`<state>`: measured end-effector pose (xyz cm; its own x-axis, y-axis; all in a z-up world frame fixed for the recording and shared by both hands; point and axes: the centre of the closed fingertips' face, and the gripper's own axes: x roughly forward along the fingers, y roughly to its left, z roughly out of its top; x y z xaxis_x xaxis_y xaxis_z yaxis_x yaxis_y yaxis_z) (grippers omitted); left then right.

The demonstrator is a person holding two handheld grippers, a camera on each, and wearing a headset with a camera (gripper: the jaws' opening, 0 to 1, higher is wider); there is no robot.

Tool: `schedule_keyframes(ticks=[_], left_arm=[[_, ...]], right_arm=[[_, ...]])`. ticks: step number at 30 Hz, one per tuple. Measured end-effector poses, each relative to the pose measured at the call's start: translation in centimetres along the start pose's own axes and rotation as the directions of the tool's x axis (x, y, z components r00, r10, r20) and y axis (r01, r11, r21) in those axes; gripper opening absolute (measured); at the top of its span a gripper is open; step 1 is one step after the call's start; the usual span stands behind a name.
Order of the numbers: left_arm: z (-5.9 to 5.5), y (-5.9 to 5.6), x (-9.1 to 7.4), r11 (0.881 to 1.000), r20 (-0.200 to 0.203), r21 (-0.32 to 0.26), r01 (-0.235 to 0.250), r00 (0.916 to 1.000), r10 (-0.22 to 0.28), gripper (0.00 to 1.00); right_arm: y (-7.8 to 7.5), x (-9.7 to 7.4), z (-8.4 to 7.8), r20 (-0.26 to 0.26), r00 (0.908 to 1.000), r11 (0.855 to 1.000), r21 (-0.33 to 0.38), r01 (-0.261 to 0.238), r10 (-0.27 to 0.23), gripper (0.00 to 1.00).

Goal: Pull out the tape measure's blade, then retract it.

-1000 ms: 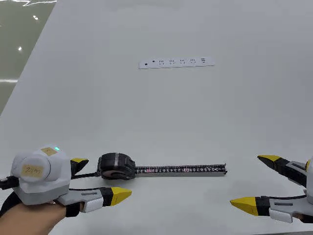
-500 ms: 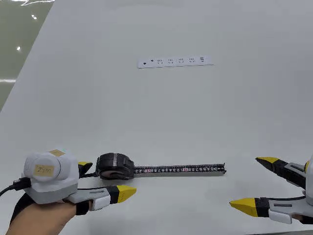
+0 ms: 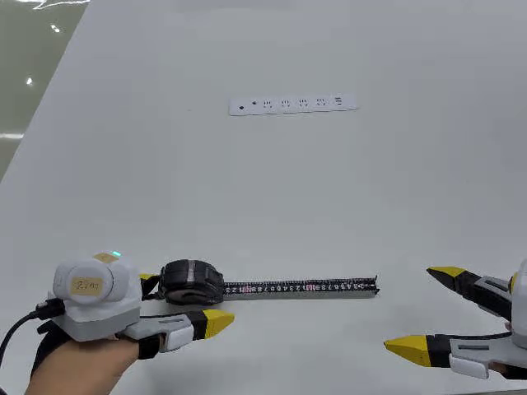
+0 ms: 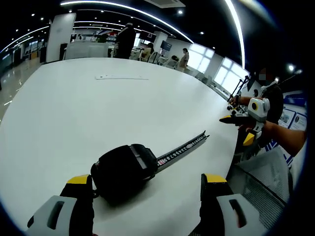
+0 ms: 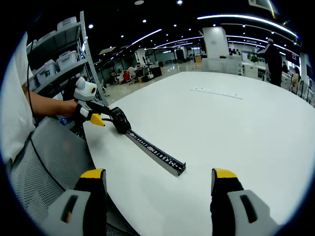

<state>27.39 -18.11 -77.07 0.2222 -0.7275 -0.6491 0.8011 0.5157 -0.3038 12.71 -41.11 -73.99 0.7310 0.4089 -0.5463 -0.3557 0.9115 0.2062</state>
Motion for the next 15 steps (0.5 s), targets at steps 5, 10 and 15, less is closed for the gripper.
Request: schedule_keyframes(ticks=[5, 10, 15], left_arm=[[0.1, 0.2, 0.1, 1.0, 0.0, -0.015, -0.012, 0.9999, 0.012, 0.86], [0.1, 0.3, 0.1, 0.999, -0.002, -0.019, -0.026, 0.9997, 0.026, 0.85], [0.2, 0.5, 0.1, 0.998, 0.007, -0.046, -0.045, 0.9989, 0.046, 0.82]], right_arm=[[0.0, 0.4, 0.1, -0.002, 1.0, 1.0, -0.007, -0.006, 0.006, 0.88], [-0.3, 0.8, -0.2, -0.009, 0.9999, 1.0, -0.009, -0.013, 0.013, 0.87], [-0.3, 1.6, -0.5, -0.024, 0.9994, 0.999, -0.026, -0.027, 0.026, 0.84]])
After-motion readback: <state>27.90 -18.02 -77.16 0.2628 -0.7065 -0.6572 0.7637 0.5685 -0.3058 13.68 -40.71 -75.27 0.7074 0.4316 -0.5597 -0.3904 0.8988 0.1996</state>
